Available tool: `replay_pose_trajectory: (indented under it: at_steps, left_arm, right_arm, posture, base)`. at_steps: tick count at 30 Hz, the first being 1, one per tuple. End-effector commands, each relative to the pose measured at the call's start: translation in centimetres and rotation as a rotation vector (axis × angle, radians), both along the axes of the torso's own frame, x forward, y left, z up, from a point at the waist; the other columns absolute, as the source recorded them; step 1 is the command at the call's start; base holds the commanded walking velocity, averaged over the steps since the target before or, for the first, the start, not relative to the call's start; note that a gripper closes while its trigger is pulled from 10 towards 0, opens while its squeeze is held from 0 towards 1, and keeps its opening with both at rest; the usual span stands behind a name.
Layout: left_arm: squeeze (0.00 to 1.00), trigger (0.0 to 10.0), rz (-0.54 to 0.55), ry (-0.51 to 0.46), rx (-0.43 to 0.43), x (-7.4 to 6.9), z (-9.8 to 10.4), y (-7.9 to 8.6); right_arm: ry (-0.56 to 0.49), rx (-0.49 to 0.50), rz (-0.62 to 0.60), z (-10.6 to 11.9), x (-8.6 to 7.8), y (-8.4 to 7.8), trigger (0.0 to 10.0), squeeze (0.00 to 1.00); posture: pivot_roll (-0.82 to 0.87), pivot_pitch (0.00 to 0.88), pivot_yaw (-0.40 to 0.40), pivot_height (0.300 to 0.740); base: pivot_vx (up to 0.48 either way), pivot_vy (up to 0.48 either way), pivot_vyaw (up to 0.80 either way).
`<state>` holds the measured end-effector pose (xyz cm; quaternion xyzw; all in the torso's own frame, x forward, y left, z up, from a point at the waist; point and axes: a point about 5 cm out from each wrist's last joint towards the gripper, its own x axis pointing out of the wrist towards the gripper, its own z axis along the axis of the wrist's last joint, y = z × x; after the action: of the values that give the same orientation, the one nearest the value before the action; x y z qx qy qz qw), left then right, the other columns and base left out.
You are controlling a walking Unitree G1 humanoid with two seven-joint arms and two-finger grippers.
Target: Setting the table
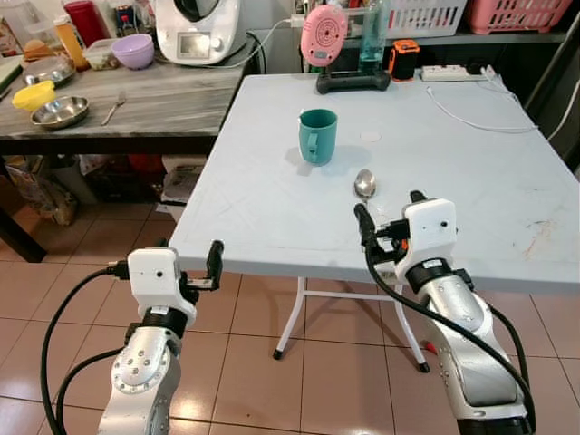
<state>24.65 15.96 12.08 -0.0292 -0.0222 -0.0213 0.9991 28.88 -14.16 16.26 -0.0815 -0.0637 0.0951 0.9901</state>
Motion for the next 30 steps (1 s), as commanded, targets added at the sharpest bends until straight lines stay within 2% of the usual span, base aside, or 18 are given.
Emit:
replay_pose_trajectory:
  at_steps: [1,18,19,20,23,28,30]
  left_arm:
    - [0.0,10.0,0.016,-0.004,0.011,0.1,0.1,0.4]
    - [0.0,10.0,0.016,-0.004,0.011,0.1,0.1,0.4]
    - [0.0,10.0,0.017,-0.007,0.012,0.1,0.1,0.4]
    - [0.0,10.0,0.018,-0.004,0.013,0.2,-0.2,0.3]
    - [0.0,10.0,0.015,-0.003,0.018,0.4,-0.4,0.1]
    - [0.0,10.0,0.019,-0.007,0.02,0.7,-0.2,0.4]
    - [0.0,10.0,0.015,-0.006,0.02,0.7,-0.2,0.3]
  right_arm:
    - [-0.002,0.009,-0.004,0.1,0.1,0.1,10.0,0.0]
    - [-0.002,0.009,-0.004,0.1,0.1,0.1,10.0,0.0]
    - [0.0,0.013,-0.005,0.1,0.1,0.0,10.0,0.0]
    - [0.024,0.038,-0.005,-0.3,0.0,0.1,10.0,0.0]
    - [0.057,0.069,-0.003,-0.8,0.0,0.3,10.0,0.0]
    - [0.044,0.011,-0.038,-0.9,0.3,0.3,10.0,0.0]
    - [0.043,0.024,-0.036,-1.2,0.2,0.4,10.0,0.0]
  posture:
    - [-0.1,0.088,0.084,0.74]
    - [-0.1,0.088,0.084,0.74]
    - [0.0,0.0,0.0,0.74]
    - [-0.1,0.062,0.086,0.74]
    - [-0.1,0.071,0.09,0.74]
    - [-0.1,0.077,0.097,0.74]
    - [-0.1,0.075,0.103,0.74]
  base:
    - [0.0,0.0,0.0]
    - [0.0,0.0,0.0]
    - [0.0,0.0,0.0]
    - [0.0,0.0,0.0]
    - [0.0,0.0,0.0]
    - [0.0,0.0,0.0]
    - [0.0,0.0,0.0]
